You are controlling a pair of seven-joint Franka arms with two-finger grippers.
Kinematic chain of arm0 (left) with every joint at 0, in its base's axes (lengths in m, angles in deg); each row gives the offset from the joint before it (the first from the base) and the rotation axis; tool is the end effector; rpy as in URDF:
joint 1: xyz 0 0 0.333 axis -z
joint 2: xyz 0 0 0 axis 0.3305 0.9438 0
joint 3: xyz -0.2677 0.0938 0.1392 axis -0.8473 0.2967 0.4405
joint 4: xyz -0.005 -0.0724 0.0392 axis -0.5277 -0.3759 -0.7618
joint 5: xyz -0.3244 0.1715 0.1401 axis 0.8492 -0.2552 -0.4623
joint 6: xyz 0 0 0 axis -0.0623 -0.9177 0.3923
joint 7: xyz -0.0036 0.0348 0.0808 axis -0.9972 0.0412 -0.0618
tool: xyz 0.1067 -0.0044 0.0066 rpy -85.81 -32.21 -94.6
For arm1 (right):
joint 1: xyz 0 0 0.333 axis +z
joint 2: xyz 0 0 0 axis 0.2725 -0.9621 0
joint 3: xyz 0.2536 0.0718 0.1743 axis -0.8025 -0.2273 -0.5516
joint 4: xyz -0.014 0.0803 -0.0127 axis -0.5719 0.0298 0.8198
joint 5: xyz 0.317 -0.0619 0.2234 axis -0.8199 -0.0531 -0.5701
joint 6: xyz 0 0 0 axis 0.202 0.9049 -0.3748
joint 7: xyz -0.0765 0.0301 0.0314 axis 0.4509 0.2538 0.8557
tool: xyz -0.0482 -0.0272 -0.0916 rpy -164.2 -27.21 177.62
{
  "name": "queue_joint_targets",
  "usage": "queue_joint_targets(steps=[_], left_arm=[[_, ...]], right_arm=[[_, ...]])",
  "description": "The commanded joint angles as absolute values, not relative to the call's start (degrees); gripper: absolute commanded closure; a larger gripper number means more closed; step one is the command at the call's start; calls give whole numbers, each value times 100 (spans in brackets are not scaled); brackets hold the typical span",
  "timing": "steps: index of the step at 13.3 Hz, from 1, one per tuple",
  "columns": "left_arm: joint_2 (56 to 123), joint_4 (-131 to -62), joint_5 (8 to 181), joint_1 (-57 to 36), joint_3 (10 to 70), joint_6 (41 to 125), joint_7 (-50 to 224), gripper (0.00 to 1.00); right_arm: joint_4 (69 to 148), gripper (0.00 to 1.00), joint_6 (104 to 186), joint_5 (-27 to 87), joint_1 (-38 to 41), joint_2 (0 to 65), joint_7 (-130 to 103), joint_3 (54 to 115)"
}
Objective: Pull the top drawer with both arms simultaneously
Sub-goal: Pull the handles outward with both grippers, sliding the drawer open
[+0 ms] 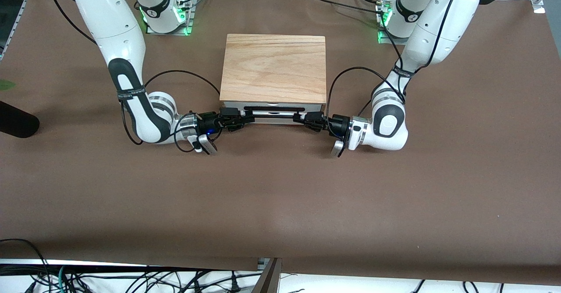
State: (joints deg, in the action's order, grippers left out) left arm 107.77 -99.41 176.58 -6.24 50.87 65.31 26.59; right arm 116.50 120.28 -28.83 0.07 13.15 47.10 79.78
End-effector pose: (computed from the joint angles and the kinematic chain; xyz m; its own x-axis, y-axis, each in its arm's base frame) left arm 0.5574 -0.2963 0.1568 0.9776 -0.2085 -0.0305 0.0220 -0.0430 0.9988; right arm 0.5454 0.2603 0.1430 0.9793 0.1764 0.0998 0.0927 0.0479 -0.9945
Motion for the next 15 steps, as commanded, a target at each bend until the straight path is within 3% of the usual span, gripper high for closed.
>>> queue_joint_targets(steps=[1,3,7,15], left_arm=[[10798,-9962,17811,-577,5093,6441,2488,100],[10798,-9962,17820,-577,5093,6432,2488,100],[10798,-9944,17828,-559,5093,6441,2532,100],[11299,-8883,17767,-533,5093,6441,3207,100]], right_arm=[[11592,82,12039,-2973,36,1249,4794,7954],[11583,94,12083,-2973,44,1249,4794,7954],[11557,95,12180,-2982,44,1249,4785,7954],[11057,95,12233,-3017,-43,1073,4461,7972]])
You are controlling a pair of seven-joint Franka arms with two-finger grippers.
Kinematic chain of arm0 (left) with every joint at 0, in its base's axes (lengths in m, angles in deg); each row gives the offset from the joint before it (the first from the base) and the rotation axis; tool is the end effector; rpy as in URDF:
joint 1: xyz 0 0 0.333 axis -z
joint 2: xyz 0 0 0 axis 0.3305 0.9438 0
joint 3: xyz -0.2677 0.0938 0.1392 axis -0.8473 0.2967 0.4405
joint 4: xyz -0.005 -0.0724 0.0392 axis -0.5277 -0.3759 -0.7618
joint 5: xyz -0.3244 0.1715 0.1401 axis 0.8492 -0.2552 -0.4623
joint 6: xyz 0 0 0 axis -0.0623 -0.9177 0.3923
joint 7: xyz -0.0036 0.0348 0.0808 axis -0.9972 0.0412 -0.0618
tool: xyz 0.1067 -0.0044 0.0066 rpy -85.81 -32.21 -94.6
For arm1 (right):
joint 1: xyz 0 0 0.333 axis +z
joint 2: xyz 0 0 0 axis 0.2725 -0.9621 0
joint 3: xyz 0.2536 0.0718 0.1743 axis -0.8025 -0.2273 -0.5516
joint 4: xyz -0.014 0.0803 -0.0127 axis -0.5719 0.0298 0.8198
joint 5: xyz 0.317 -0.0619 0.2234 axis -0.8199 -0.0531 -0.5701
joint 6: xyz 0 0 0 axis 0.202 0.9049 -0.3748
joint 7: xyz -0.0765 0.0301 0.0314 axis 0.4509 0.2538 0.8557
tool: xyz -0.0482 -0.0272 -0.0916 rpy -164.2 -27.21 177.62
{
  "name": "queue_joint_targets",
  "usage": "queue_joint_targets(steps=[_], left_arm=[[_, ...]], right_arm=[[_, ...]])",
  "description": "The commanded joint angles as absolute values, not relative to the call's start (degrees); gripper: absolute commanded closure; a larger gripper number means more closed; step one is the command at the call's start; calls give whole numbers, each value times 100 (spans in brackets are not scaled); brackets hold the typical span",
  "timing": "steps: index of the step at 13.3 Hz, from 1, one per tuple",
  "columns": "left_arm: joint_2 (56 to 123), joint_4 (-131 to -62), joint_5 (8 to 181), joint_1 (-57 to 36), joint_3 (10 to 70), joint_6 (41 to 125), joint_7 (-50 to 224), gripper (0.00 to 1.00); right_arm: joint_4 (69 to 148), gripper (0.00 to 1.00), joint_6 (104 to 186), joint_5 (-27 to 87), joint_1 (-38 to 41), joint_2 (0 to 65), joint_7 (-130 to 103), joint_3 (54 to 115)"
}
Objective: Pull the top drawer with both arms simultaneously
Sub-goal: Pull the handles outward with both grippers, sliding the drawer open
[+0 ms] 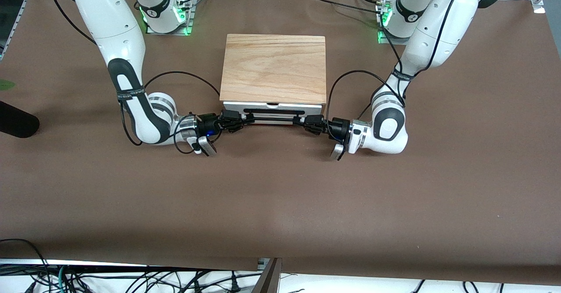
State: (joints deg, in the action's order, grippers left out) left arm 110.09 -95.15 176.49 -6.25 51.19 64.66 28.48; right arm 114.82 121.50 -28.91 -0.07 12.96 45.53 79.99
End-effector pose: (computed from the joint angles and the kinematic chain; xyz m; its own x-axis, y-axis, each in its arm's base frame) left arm 0.5763 -0.2984 0.1579 0.9783 -0.2051 -0.0302 0.0243 -0.0316 0.9992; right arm 0.5580 0.2582 0.1483 0.9819 0.1620 0.0983 0.0948 0.0289 -0.9951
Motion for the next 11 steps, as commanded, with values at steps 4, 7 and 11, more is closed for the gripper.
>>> queue_joint_targets(steps=[4,7,11], left_arm=[[11589,-8311,17749,-498,5093,6467,3744,100],[11756,-7967,17732,-506,5111,6485,3982,100],[11835,-7721,17723,-533,5164,6485,4113,100]], right_arm=[[10425,95,12364,-3157,-79,845,3942,7972],[9880,95,12513,-3157,-131,564,3626,7980],[9264,95,12724,-3140,-202,265,3282,7972]])
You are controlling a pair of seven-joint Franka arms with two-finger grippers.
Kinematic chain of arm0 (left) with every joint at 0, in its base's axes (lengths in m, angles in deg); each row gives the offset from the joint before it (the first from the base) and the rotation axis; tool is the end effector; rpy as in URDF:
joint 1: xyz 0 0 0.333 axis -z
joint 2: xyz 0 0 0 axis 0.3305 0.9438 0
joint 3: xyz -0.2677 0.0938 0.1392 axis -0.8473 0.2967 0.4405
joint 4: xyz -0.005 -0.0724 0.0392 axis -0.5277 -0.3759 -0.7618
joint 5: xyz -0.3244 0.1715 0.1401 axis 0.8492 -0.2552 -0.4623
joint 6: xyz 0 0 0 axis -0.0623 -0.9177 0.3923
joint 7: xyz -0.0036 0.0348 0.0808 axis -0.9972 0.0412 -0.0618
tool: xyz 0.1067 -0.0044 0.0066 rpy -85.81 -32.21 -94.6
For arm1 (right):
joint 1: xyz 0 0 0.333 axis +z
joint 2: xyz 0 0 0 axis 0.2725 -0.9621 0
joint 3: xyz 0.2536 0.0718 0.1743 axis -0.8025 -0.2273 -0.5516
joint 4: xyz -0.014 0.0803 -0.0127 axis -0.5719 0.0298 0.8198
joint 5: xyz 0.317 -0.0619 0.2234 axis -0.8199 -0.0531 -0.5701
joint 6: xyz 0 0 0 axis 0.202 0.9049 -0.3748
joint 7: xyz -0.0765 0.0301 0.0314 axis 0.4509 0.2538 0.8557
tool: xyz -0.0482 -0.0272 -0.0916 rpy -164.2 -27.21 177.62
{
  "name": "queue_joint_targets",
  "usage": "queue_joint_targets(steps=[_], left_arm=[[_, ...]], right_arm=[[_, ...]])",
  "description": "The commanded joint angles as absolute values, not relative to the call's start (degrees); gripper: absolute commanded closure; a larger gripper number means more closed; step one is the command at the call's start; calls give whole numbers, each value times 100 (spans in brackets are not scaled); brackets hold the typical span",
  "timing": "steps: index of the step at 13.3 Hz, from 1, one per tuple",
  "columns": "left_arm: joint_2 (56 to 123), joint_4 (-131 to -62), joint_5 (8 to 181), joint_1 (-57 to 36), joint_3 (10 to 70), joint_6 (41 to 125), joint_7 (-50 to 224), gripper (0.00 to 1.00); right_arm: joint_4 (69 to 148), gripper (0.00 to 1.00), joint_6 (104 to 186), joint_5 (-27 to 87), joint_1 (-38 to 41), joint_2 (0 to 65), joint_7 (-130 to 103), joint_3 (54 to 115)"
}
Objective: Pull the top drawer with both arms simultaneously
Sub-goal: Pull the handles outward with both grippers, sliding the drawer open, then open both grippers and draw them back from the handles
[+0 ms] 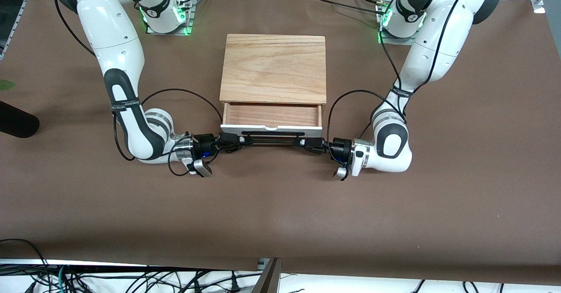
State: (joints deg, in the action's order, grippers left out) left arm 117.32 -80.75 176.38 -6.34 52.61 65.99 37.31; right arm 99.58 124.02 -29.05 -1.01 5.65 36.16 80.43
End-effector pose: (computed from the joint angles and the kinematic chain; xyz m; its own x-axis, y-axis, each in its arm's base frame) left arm 0.6424 -0.2941 0.1638 0.9871 -0.1487 -0.0598 0.0530 -0.0492 0.9974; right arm 0.6307 0.2584 0.1563 0.9902 0.1188 0.0730 0.0740 -0.0036 -0.9973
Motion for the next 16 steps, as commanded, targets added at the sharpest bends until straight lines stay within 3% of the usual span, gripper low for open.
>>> queue_joint_targets(steps=[1,7,9,12,13,14,16], left_arm=[[11870,-7633,17723,-524,5164,6494,4149,100],[11923,-7509,17723,-506,5251,6503,4184,100],[11950,-7571,17740,-506,5251,6503,3958,0],[12011,-7624,17758,-568,5251,6494,3483,0],[12037,-7641,17758,-568,5251,6494,3307,0],[12046,-7641,17749,-568,5251,6502,3114,0],[12046,-7624,17723,-559,5382,6537,2570,0]], right_arm=[[9141,95,12760,-3140,-210,195,3221,7980],[8482,95,12996,-3140,-369,-148,2886,7980],[8183,95,13059,-3140,-386,-367,2878,7980],[8094,94,13120,-3131,-430,-439,2886,7980],[8103,59,13112,-3122,-448,-439,2886,7980],[8111,1,13111,-3105,-448,-439,2904,7980],[8120,0,13103,-3035,-448,-386,2887,7989]])
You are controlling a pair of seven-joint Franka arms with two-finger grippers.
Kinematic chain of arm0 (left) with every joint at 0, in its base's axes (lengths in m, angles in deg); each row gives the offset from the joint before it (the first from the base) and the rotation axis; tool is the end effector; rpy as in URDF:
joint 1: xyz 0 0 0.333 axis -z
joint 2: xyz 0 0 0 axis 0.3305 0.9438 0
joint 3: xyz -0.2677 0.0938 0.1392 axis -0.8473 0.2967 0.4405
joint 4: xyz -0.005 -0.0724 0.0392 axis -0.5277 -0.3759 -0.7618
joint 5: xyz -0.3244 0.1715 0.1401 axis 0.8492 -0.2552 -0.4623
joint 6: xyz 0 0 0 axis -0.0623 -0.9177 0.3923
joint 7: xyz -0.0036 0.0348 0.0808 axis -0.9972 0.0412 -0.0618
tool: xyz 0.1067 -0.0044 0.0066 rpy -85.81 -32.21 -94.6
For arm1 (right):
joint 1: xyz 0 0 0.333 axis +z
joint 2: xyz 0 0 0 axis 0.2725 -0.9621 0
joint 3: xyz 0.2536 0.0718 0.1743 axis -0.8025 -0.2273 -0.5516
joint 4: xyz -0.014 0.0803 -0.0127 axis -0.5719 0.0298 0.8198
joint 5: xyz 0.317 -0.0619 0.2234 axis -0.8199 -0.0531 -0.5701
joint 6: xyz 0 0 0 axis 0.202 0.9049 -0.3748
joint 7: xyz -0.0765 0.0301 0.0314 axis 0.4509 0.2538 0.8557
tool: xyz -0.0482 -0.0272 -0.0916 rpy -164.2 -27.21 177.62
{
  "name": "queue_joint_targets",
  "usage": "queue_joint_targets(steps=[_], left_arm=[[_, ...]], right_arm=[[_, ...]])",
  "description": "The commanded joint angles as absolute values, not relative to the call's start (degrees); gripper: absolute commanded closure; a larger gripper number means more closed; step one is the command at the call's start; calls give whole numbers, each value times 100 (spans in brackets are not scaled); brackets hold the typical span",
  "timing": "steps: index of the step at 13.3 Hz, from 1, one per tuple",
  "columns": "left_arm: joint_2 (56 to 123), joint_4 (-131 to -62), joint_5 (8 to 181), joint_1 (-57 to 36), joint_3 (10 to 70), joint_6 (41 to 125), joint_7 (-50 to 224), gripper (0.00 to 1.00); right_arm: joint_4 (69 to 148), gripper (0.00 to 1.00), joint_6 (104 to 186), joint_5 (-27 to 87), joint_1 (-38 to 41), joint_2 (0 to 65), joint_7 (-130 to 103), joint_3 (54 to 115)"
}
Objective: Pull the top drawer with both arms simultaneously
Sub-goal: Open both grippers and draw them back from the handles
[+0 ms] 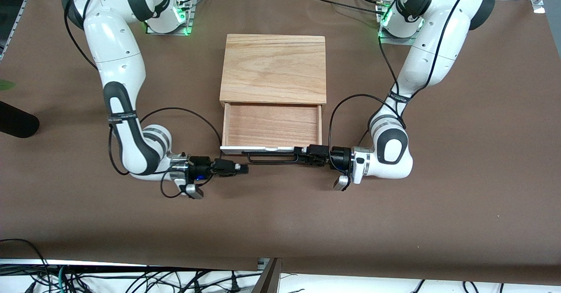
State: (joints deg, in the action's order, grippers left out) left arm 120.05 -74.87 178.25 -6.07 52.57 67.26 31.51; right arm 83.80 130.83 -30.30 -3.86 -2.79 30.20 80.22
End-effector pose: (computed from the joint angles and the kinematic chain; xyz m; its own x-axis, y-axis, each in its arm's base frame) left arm 0.6664 -0.2995 0.1723 0.9898 -0.1103 0.0900 -0.0920 -0.0126 0.9957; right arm 0.7049 0.2299 0.1551 0.9952 -0.0214 0.0953 0.0938 -0.0624 -0.9936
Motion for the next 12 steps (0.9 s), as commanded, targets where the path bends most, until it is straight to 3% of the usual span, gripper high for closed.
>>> queue_joint_targets(steps=[1,4,12], left_arm=[[12038,-7572,17558,-515,5531,6546,2280,0],[11906,-7536,17135,-515,5664,6546,2443,0],[10923,-6806,14150,-603,5849,6503,5007,0]], right_arm=[[8112,0,13111,-3000,-439,-369,2808,8033],[7972,0,13112,-2115,-308,-27,1713,8761],[7646,0,13068,1418,-333,923,190,9255]])
